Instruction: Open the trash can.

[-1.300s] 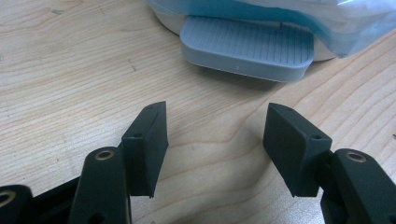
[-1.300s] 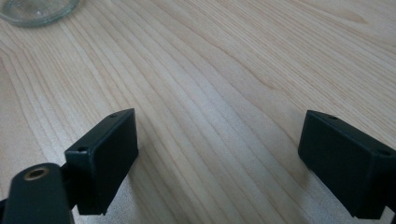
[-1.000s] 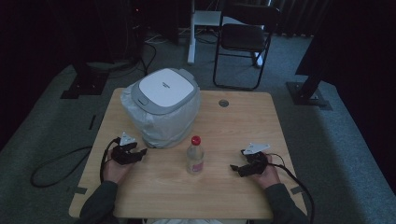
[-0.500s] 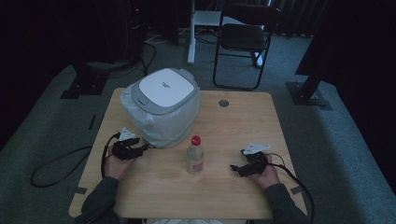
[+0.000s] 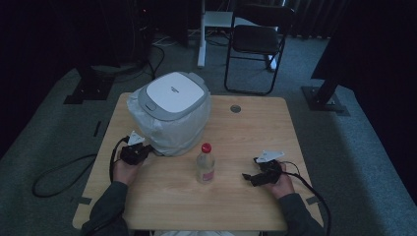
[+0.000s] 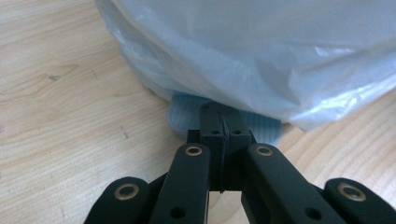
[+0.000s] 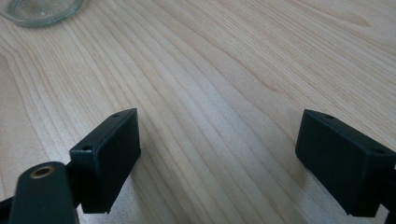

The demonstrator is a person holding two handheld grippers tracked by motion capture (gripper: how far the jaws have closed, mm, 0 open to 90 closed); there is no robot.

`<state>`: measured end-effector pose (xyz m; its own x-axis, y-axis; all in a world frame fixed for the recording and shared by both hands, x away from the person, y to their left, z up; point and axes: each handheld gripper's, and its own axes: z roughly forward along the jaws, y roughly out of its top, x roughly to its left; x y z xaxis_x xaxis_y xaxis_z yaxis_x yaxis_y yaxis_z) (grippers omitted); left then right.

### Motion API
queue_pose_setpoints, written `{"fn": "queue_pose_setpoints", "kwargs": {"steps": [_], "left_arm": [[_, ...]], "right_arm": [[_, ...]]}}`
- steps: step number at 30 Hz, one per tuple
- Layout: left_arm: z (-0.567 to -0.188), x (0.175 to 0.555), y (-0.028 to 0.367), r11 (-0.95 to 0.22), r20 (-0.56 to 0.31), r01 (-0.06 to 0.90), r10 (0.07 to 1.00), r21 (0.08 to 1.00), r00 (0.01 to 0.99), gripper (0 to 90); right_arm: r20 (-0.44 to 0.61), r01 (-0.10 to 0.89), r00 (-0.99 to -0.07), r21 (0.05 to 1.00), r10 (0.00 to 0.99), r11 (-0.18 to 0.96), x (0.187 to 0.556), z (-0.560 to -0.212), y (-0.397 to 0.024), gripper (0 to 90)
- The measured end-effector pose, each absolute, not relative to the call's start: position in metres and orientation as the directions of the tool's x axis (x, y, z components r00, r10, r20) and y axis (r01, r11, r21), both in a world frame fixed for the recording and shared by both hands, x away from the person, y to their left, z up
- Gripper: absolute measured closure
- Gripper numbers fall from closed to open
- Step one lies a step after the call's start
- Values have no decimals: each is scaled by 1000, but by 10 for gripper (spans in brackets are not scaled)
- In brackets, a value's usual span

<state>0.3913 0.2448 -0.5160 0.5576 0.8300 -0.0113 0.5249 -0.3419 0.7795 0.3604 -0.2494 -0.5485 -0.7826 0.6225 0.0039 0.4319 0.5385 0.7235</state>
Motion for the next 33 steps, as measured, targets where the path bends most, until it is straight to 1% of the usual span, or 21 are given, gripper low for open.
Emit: {"fn": "queue_pose_setpoints", "kwargs": {"steps": [13, 23, 31, 33], "left_arm": [[-524, 398, 240, -315, -49, 526, 822, 790, 567, 900], [-530, 395, 238, -335, -7, 495, 823, 802, 568, 900], [-536, 396, 235, -354, 6, 509, 825, 784, 564, 900], [-538, 397, 236, -340, -11, 514, 826, 788, 564, 900]], "right_arm": [[4, 432, -782, 724, 623, 538, 360, -549, -249, 130], [4, 432, -782, 723, 623, 539, 360, -548, -249, 130], [3, 432, -782, 723, 623, 539, 360, -548, -249, 130], [3, 432, -782, 724, 623, 539, 360, -549, -249, 130]]}}
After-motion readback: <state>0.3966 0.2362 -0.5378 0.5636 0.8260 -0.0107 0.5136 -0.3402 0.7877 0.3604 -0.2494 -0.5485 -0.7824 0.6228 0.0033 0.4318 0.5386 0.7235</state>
